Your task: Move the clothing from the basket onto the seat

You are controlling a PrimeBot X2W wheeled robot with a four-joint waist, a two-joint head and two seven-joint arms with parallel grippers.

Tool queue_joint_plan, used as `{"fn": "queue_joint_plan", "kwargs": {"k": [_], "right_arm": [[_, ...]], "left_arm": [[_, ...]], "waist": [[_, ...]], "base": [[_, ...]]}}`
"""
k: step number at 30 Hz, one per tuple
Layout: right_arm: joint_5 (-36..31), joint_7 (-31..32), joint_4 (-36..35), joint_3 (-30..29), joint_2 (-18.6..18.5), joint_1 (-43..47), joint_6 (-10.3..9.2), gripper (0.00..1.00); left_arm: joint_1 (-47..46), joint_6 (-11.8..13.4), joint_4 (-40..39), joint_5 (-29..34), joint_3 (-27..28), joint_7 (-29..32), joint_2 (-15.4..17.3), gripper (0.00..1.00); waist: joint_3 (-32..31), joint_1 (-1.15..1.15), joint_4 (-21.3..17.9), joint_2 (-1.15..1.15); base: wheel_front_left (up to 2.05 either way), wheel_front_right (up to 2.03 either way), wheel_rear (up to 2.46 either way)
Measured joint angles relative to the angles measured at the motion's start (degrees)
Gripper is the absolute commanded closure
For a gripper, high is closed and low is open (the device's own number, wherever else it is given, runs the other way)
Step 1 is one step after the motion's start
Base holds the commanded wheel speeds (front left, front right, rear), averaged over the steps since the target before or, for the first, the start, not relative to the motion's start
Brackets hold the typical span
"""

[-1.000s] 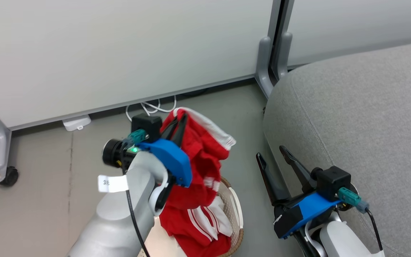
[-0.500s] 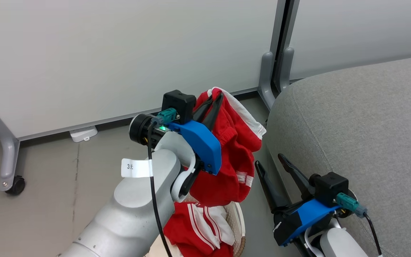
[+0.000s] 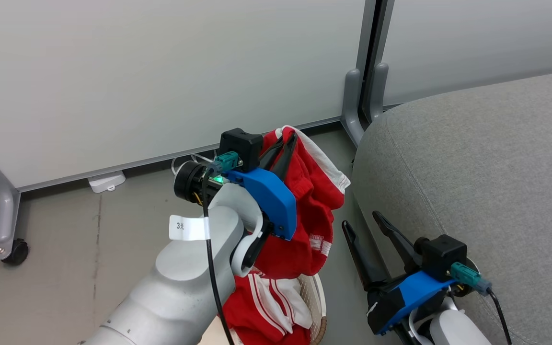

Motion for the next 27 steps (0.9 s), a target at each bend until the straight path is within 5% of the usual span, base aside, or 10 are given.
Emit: {"fn": "queue_joint_plan", "kwargs": {"k": [27], "right_arm": [[1.4,-1.3,19.9,9.9,0.0,-18.2,0.00,0.00]], "left_arm": [[-2.7,-0.6,-8.0,-8.5,-10.2,0.5,0.0,1.00]], "waist": [[1.7,0.00,1.6,0.00]], "base": [[0.00,0.00,0.00]]}}
